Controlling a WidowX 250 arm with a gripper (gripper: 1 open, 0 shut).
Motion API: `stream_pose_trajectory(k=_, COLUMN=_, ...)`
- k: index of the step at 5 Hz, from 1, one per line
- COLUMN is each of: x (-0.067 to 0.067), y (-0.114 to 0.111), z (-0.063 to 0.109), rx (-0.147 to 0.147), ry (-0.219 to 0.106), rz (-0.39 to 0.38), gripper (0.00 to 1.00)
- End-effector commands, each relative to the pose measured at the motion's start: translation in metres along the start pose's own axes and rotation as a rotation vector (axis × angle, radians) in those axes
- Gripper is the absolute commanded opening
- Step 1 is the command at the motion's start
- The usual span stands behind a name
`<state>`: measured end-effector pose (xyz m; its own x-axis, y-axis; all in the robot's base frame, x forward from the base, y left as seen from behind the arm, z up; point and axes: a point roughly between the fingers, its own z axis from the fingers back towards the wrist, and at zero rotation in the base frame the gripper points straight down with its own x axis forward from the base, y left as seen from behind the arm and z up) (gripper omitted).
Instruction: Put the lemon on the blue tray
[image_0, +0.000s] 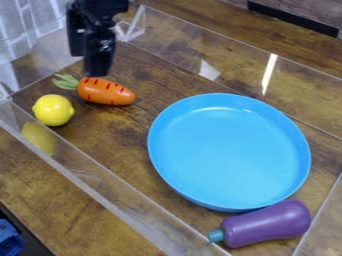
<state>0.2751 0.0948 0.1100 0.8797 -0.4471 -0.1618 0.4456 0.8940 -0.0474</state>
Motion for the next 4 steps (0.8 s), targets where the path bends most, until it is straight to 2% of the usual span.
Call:
stream_pose_trajectory(k=1, x=-0.011, y=0.012, z=0.012, rx=0.068, ry=-0.047, rz=-0.081, gripper=1.0)
stream_pose_trajectory(k=3, x=-0.008, y=0.015, z=-0.014, rx=0.063, ry=-0.042, rz=-0.136, gripper=1.0)
stream_pose_trajectory(k=4, x=-0.008, y=0.018, z=-0.024, rx=0.05, ry=-0.046, rz=-0.069, gripper=1.0)
